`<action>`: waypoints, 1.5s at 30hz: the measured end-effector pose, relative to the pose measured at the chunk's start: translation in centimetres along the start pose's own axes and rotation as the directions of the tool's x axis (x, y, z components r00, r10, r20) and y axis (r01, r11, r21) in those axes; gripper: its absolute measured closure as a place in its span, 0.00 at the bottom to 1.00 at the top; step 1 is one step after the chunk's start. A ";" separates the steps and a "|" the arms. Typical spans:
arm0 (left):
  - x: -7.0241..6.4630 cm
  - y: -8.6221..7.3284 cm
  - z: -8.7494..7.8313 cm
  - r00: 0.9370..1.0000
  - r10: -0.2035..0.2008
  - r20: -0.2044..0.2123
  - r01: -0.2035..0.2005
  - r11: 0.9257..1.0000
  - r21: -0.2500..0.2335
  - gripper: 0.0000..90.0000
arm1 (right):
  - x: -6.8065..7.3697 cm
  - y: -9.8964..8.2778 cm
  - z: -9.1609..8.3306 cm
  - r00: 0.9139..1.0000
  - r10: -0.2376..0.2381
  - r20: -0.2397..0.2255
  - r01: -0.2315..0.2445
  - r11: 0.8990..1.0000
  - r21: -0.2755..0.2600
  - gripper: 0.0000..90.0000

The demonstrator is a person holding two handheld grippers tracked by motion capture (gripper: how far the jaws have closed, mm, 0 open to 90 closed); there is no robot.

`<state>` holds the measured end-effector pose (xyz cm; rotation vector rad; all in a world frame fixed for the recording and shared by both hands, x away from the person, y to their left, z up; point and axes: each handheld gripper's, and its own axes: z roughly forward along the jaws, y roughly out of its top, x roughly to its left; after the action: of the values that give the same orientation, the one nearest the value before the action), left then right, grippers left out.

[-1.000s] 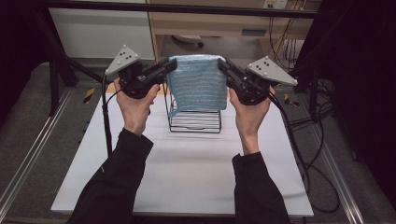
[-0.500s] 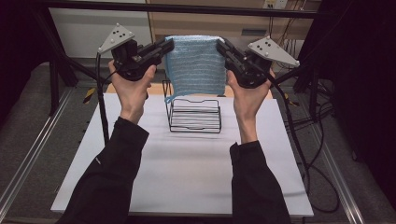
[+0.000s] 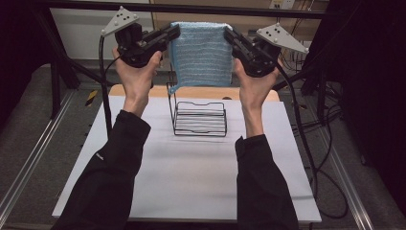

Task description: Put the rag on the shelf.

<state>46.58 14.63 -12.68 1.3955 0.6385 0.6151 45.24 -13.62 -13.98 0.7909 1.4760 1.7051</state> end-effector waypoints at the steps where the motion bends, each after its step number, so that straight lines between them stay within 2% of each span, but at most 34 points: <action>1: 0.1 0.1 0.1 1.000 0.004 -0.003 -0.004 1.000 0.002 0.89 | -0.1 0.0 0.1 1.000 0.000 0.001 0.000 1.000 0.000 0.93; 18: 1.9 0.4 2.2 1.000 -0.017 -0.016 0.017 1.000 -0.012 0.89 | -1.3 0.0 2.2 1.000 0.013 0.003 -0.013 1.000 -0.005 0.93; 22: 2.0 0.6 2.7 1.000 0.006 -0.023 -0.006 1.000 -0.010 0.89 | -1.5 0.1 2.3 1.000 0.013 0.008 -0.013 1.000 -0.012 0.93; 27: 2.2 0.7 3.2 0.999 0.016 -0.030 -0.017 1.000 -0.009 0.89 | -1.8 0.3 2.7 1.000 0.014 0.012 -0.014 1.000 -0.012 0.93; 36: 3.2 -0.6 4.0 0.999 0.018 -0.038 -0.017 1.000 0.014 0.89 | -2.3 -0.6 3.6 1.000 -0.006 0.023 0.005 1.000 0.024 0.93; 45: 3.4 -2.2 3.4 0.999 0.029 -0.023 -0.028 0.999 0.040 0.89 | -2.4 -2.1 4.0 1.000 -0.010 0.015 0.009 0.998 0.061 0.93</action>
<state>51.42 14.65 -14.83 1.4381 0.6538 0.6455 50.14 -13.38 -15.47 0.8262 1.5255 1.6496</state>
